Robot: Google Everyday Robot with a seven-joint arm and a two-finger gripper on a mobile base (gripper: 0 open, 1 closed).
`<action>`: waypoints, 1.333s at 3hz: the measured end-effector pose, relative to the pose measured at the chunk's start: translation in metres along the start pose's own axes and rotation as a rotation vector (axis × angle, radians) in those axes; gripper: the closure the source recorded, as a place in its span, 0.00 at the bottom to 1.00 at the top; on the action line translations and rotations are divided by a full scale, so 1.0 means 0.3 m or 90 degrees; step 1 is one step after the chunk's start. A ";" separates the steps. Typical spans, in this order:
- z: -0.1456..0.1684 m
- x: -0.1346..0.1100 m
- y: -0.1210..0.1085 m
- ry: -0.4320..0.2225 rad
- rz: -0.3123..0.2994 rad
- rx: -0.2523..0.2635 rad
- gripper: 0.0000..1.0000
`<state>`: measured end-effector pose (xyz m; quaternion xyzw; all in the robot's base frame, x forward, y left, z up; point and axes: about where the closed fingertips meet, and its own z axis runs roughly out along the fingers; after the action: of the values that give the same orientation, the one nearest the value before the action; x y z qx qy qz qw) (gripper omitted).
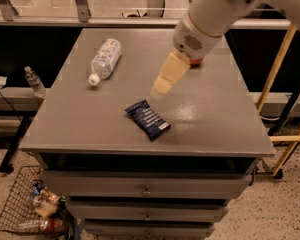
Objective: Move rxbar blueberry near apple
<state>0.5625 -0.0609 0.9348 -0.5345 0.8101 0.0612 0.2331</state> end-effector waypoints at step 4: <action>0.244 0.166 0.245 0.000 0.141 -0.033 0.00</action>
Offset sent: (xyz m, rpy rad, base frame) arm -0.0477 0.0052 -0.0823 0.0697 0.1096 -0.1748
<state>0.5037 -0.0463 0.8370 -0.4474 0.8624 0.1077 0.2108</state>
